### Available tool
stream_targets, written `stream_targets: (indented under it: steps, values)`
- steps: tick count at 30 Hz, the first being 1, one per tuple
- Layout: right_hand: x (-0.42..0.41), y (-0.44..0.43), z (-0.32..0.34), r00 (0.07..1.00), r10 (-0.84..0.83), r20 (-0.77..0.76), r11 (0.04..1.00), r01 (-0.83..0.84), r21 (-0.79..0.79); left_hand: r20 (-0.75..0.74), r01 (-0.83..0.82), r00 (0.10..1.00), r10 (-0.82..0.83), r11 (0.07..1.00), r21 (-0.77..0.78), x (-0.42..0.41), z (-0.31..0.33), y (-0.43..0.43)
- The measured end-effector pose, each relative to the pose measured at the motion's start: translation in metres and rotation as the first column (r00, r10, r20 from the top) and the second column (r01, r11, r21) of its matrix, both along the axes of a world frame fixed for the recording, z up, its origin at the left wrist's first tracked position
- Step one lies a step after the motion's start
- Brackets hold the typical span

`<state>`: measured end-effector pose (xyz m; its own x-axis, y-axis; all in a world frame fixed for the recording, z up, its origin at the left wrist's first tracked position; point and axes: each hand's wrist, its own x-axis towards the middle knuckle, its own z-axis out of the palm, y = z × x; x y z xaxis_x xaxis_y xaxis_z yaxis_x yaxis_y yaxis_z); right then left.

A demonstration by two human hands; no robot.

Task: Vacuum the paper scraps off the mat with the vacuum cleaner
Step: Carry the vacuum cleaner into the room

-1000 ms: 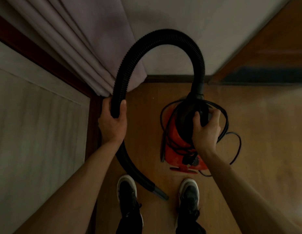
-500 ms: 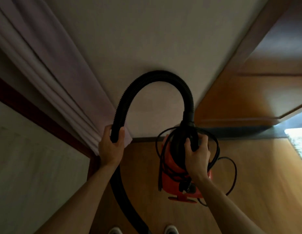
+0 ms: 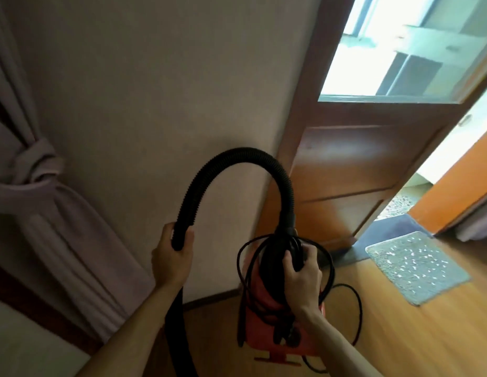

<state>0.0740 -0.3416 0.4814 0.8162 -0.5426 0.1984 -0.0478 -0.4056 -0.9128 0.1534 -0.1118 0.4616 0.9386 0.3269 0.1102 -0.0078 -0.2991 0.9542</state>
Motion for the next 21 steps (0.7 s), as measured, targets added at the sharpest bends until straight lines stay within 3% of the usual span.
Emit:
stream_targets:
  steps: [8, 17, 21]
  values:
    - [-0.029, -0.046, 0.089, 0.968, -0.220, 0.118, 0.972, 0.227, -0.055, 0.107, 0.193, 0.975, -0.194, 0.981, 0.016, 0.012, 0.097, -0.063]
    - [-0.078, -0.135, 0.177, 0.863, -0.471, 0.180, 0.864, 0.493, -0.100, 0.277, 0.333, 0.894, -0.351, 0.936, 0.111, 0.005, 0.177, -0.182]
    - [-0.107, -0.185, 0.202, 0.816, -0.539, 0.210, 0.815, 0.568, -0.117, 0.290, 0.406, 0.866, -0.408, 0.911, 0.069, -0.004, 0.195, -0.246]
